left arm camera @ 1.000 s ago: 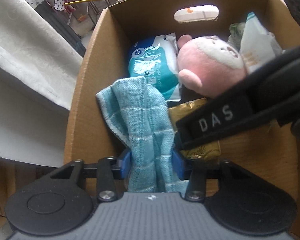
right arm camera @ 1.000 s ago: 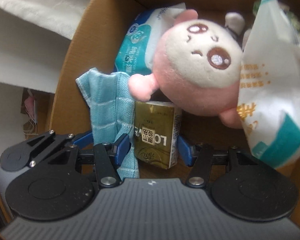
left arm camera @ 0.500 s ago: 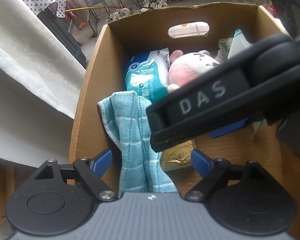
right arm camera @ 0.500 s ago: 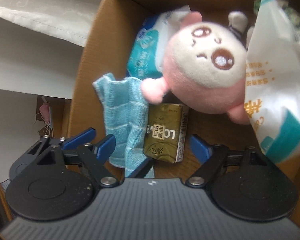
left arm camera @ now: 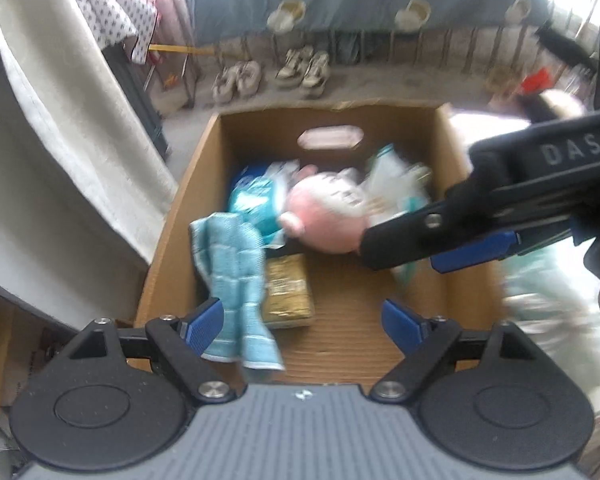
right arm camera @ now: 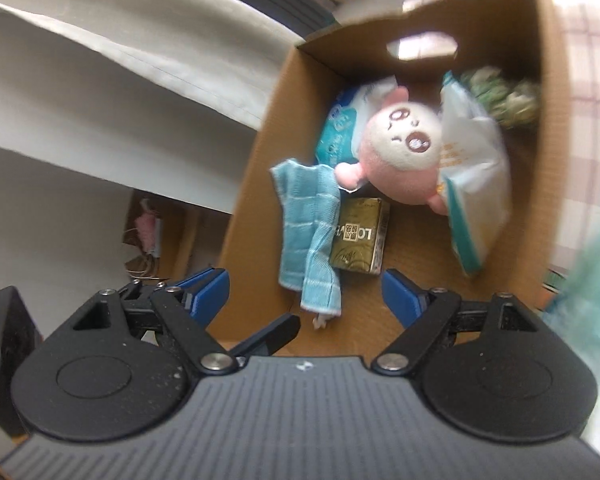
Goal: Organize soft objects
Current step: 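Withdraw both grippers from the box back toward the table pile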
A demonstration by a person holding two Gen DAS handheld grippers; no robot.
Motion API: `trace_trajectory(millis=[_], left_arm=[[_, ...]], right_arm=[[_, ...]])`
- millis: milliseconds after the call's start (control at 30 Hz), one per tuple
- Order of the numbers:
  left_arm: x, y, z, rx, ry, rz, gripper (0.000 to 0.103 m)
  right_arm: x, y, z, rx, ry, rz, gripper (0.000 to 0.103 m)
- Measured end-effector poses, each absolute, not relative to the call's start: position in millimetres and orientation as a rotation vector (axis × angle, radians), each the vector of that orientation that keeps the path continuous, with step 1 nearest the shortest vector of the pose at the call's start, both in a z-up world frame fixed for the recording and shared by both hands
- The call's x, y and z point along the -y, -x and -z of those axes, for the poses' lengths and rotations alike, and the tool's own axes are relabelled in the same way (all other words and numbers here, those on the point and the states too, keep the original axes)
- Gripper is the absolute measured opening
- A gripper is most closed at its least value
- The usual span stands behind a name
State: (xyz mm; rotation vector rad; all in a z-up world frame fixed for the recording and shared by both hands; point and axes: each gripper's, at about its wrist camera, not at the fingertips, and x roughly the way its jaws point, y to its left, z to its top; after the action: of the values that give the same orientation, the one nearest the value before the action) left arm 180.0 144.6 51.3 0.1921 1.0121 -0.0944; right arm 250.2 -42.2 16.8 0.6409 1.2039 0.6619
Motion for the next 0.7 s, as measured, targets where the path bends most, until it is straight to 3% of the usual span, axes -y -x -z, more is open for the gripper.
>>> trace_trajectory(millis=[400,700], left_arm=[[-35.9,-102.4,-98.8,-0.816,-0.054,0.336,0.095],[67.7,-110.3,-77.0,-0.784,-0.132,0.472,0.095]], right_arm=[[256.7,-124.2,-92.1,-0.915,-0.638,-0.633,0.091],[400.4,-68.3,-53.5,-0.779,-0.75,-0.404,0.092]])
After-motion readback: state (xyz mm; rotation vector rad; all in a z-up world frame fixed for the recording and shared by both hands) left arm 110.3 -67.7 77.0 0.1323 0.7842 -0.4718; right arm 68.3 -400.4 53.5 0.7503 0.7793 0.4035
